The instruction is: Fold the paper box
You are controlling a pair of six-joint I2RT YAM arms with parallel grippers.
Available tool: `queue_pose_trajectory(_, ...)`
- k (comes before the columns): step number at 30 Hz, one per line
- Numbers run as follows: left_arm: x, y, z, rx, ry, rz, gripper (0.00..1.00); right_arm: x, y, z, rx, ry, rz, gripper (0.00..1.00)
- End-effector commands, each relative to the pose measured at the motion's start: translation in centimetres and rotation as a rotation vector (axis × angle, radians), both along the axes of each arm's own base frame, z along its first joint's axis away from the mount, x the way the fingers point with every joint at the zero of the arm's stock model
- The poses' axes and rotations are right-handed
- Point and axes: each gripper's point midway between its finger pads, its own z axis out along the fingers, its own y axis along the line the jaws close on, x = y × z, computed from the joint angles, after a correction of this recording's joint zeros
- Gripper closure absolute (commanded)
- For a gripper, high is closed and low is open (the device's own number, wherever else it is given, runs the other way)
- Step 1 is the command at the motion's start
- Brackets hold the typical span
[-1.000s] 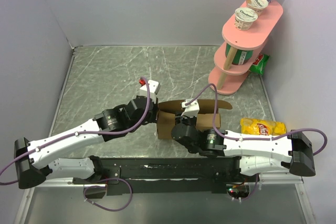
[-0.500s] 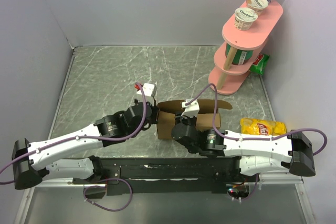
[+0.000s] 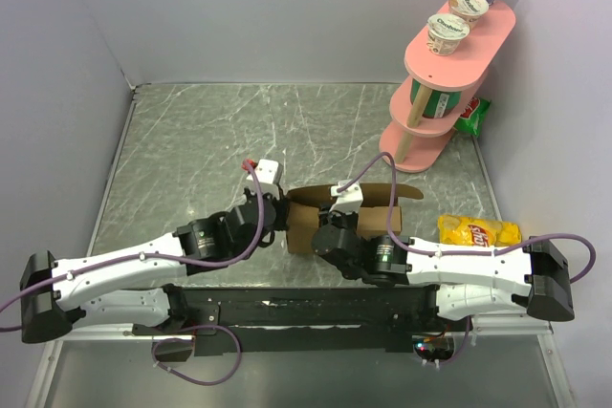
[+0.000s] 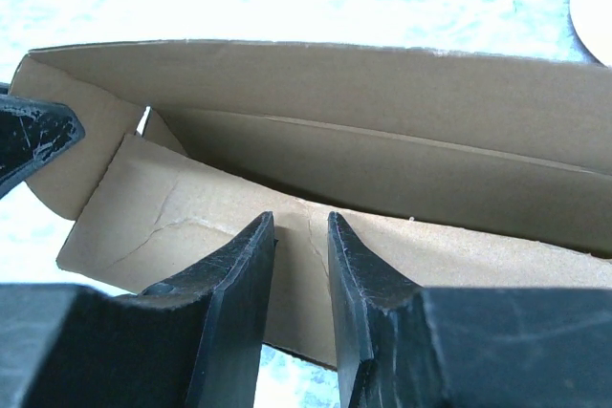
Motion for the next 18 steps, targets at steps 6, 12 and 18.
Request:
queue_pose_trajectory(6,-5.0,-1.2,-5.5,0.108,0.084,-0.170,0.99,-1.6,-2.3,-4.8,-0.196,0.114,0.038,0.65)
queue_pose_trajectory(12,-5.4,-1.2,-6.9,0.141,0.074,-0.185,0.99,-1.4,-2.2,-3.8,-0.197,0.099,0.041,0.64)
queue_pose_trajectory(18,-5.4,-0.9,-8.8,0.230,0.079,-0.166,0.99,-1.5,-1.7,-1.6,-0.178,0.087,0.079,0.58)
